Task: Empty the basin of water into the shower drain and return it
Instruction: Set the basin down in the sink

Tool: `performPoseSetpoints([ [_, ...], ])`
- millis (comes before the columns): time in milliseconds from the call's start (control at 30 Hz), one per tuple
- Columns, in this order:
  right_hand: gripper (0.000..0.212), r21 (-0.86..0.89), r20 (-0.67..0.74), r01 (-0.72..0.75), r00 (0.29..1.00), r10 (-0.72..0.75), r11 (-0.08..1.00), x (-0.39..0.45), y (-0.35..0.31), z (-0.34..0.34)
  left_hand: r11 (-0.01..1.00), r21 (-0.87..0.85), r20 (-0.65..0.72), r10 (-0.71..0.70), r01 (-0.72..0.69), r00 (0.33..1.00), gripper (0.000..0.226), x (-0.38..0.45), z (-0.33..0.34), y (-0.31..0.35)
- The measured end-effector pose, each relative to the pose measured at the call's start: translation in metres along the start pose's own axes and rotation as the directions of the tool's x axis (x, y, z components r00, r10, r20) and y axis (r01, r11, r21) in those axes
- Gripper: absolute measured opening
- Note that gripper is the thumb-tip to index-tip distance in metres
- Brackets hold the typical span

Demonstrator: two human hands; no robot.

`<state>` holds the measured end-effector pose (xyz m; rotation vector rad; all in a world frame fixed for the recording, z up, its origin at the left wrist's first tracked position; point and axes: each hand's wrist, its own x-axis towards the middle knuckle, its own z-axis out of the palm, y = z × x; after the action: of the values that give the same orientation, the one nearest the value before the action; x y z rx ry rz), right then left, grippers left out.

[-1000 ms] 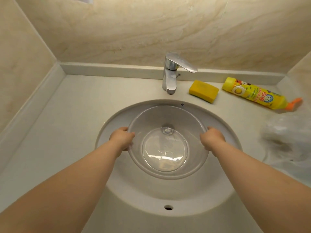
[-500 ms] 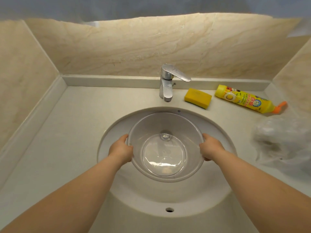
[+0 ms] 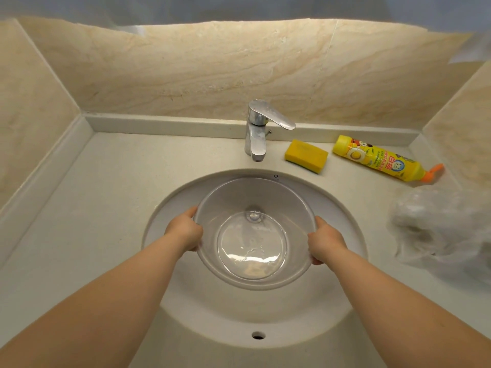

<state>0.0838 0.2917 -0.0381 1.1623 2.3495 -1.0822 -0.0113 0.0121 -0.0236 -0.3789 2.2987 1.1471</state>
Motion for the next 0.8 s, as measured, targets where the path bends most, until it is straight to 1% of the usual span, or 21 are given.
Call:
performPoseSetpoints([
  [100,0.060,-0.046,0.009,0.003,1.000,-0.002,0.999,0.007,-0.007,-0.007,0.998,-0.051,-0.003,-0.039,0.039,0.999,0.063,-0.008,0.006,-0.006],
  [200,0.067,-0.090,0.006,0.002,1.000,-0.001,0.996,0.014,-0.013,-0.010,0.995,-0.088,-0.009,-0.046,0.046,0.999,0.061,-0.015,0.011,-0.011],
  [300,0.069,-0.078,-0.004,-0.001,1.000,0.000,0.997,0.014,-0.013,-0.008,0.991,-0.124,-0.025,-0.061,0.057,0.998,0.064,-0.016,0.010,-0.009],
  [400,0.070,-0.047,-0.002,0.003,1.000,-0.003,0.999,0.008,-0.011,-0.004,0.988,-0.129,-0.009,-0.082,0.080,0.997,0.069,-0.013,0.006,-0.006],
  [533,0.066,-0.029,0.008,-0.014,1.000,0.014,0.999,0.005,-0.011,-0.004,0.994,-0.087,-0.007,-0.061,0.060,0.998,0.069,-0.011,0.004,-0.002],
  [633,0.063,-0.018,0.023,-0.026,0.999,0.026,1.000,0.005,-0.011,-0.007,0.994,-0.086,-0.005,-0.065,0.065,0.998,0.068,-0.013,0.006,-0.002],
  [800,0.066,-0.004,0.019,-0.037,0.999,0.037,0.999,0.007,-0.014,-0.008,0.992,-0.103,-0.011,-0.075,0.073,0.997,0.065,-0.016,0.009,-0.005],
])
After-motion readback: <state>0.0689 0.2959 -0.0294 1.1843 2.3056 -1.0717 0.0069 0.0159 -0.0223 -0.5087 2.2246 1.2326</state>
